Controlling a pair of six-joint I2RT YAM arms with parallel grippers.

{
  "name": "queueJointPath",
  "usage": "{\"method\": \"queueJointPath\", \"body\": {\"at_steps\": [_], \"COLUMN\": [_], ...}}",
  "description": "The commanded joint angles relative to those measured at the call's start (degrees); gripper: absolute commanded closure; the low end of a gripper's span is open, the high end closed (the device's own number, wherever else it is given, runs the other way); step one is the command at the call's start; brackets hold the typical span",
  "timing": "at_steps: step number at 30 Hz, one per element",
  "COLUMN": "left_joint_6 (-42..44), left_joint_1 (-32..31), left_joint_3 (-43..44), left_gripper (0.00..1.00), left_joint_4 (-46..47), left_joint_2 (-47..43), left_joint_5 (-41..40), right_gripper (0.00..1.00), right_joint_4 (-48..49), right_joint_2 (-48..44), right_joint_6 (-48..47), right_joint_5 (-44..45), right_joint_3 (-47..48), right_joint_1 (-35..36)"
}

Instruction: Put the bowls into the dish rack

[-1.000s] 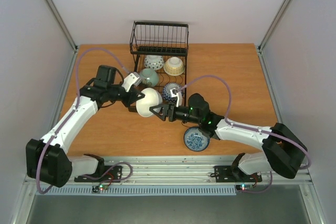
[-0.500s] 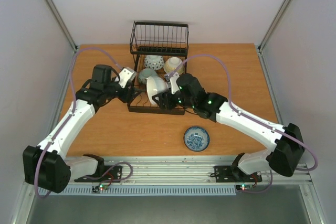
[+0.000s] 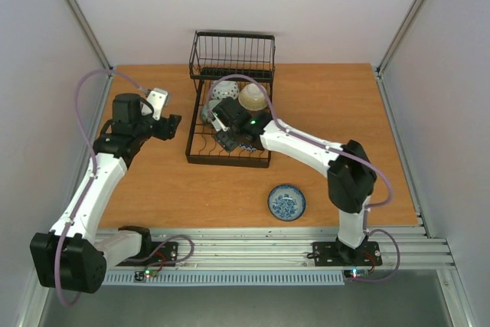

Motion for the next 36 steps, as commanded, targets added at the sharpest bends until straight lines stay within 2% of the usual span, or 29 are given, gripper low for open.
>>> {"method": "queueJointPath", "body": {"at_steps": [1,13,23,30,31,33,34,36], "left_joint_6": [-0.97,-1.17,-1.13,-1.22,-1.24,-1.18,-1.09,-1.19], "left_joint_1": [0.43,0.62,0.70,0.79,0.79,0.87,0.88,0.88], "left_joint_3": [-1.03,-1.21,-1.30,-1.45,-1.70,-1.82,-1.78,-1.66], "left_gripper": [0.27,0.25,0.25,0.24,0.24,0.24,0.24,0.24], "left_joint_4": [4.29,4.59,4.64,4.72,4.85,4.91,4.91,4.82], "left_joint_2": [-1.62,-0.73,-0.96,-0.54,-0.50,-0.34,-0.23,-0.05], "left_joint_5": [-1.69,-1.22,-0.78,-0.61,-0.58,-0.55,-0.52,-0.51], "right_gripper": [0.99,0.99,0.99,0.98,0.96,0.84,0.71,0.53], "right_joint_4": [-2.60,-4.32,-3.81,-3.10,-3.16,-3.52,-3.80,-4.22], "right_joint_2": [3.80,14.19,23.77,25.42,25.40,25.28,25.20,25.01], "right_joint_6": [-8.25,-17.51,-23.63,-24.64,-24.56,-24.16,-23.92,-23.39], "right_joint_5": [8.48,16.84,28.93,30.05,29.97,29.71,29.44,28.71], "right_joint_3": [5.96,13.33,19.80,20.63,20.62,20.80,20.76,20.80], "right_joint_1": [0.98,5.40,6.82,6.89,6.91,6.99,6.96,7.08]}}
